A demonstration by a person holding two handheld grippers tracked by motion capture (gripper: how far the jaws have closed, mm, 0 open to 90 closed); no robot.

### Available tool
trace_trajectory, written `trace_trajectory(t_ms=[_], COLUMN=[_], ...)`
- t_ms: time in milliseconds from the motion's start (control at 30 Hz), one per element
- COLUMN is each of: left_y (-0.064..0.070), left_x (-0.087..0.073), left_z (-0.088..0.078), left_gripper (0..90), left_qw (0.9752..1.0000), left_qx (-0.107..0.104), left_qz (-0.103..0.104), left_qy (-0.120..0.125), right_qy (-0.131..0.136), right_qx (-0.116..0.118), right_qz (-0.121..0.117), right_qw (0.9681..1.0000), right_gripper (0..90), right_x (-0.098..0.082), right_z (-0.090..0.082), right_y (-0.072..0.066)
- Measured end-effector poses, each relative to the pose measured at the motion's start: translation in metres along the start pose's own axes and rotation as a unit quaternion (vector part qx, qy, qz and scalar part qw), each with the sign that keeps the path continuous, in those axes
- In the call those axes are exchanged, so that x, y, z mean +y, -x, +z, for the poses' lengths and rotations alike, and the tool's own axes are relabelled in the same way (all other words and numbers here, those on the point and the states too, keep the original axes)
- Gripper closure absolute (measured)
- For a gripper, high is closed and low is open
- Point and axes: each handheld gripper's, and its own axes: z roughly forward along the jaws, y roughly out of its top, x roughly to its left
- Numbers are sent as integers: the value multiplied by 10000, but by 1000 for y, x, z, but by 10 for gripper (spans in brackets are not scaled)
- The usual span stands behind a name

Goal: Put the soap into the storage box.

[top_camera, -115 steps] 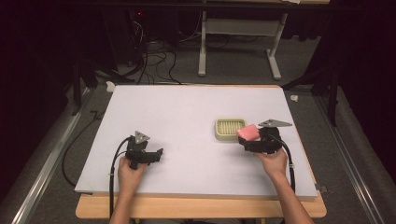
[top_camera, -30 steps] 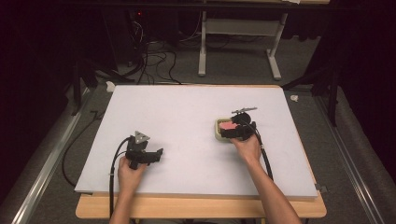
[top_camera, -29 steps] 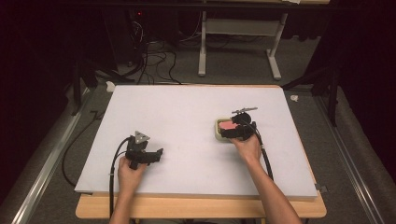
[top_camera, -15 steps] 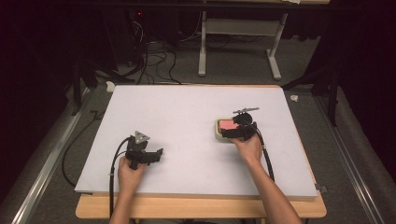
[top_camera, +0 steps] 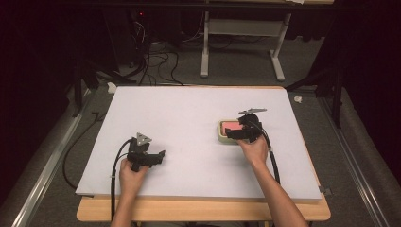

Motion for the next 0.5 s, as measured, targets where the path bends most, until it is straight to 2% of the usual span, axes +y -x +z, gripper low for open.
trace_trajectory(t_ms=[367,500], left_y=[0,0], left_x=[0,0], left_z=[0,0], left_gripper=[161,162], left_qw=[10000,10000], left_qx=[0,1], left_qz=[1,0], left_qy=[0,1], right_qy=[119,156], right_qx=[52,27], right_qz=[-16,-137], right_qw=[9999,9998], right_gripper=[157,160], right_x=[-1,-1], right_z=[-8,-12], right_y=[4,4])
